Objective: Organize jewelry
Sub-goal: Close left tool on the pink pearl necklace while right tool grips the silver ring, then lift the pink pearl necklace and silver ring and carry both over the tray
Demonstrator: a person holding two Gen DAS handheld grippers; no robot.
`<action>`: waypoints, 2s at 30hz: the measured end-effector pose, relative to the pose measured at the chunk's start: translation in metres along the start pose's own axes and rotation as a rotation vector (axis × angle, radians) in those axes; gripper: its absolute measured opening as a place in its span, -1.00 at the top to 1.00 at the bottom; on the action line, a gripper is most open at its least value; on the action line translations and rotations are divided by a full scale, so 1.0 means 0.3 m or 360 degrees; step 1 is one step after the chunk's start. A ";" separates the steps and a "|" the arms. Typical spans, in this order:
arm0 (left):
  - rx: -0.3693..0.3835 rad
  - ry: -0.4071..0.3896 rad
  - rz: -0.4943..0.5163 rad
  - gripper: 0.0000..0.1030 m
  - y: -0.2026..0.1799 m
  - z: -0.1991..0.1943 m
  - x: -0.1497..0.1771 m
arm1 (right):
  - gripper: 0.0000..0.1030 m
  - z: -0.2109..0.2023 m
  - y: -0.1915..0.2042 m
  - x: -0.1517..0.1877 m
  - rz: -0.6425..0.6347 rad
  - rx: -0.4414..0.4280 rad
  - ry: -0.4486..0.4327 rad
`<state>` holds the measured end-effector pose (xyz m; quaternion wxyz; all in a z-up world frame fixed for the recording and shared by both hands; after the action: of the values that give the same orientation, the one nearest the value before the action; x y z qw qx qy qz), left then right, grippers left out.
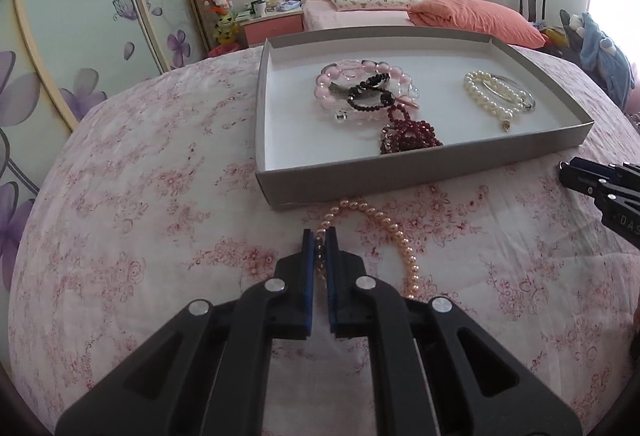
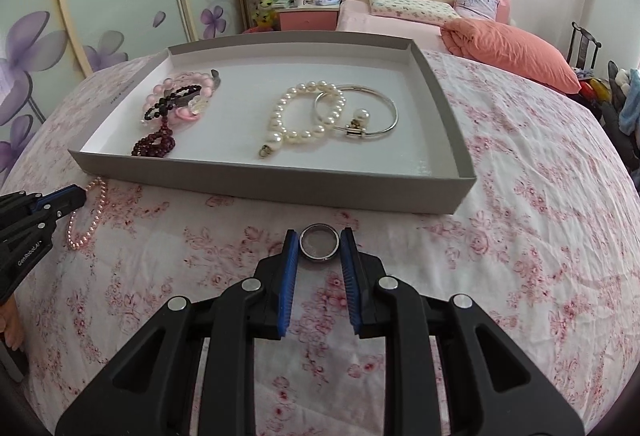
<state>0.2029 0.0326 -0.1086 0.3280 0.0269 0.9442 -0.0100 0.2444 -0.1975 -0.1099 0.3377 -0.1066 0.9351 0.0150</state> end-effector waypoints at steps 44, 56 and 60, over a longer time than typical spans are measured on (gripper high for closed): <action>0.0123 -0.0103 -0.0111 0.87 0.011 -0.042 -0.002 | 0.56 -0.068 -0.041 0.002 0.0117 -0.0075 -0.0134; 0.0231 -0.0523 -0.0074 0.87 -0.061 -0.319 -0.086 | 0.56 -0.305 -0.018 -0.061 0.0182 -0.0151 -0.0540; 0.0240 -0.0630 -0.0081 0.87 -0.082 -0.383 -0.106 | 0.56 -0.356 0.001 -0.079 0.0170 -0.0129 -0.0664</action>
<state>0.1553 0.0109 0.0011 0.5039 0.0251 0.8583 -0.0938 0.1951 -0.2034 -0.0125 0.5181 -0.0651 0.8479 0.0921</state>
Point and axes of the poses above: each gripper's, at about its wrist camera, not at the fingertips, and z roughly the way its jaws point, y to its left, x to its underside, the point moved 2 cm from there along z, roughly the way its jaws point, and after that the axes turned 7 degrees about x, right-handed, at the moved point
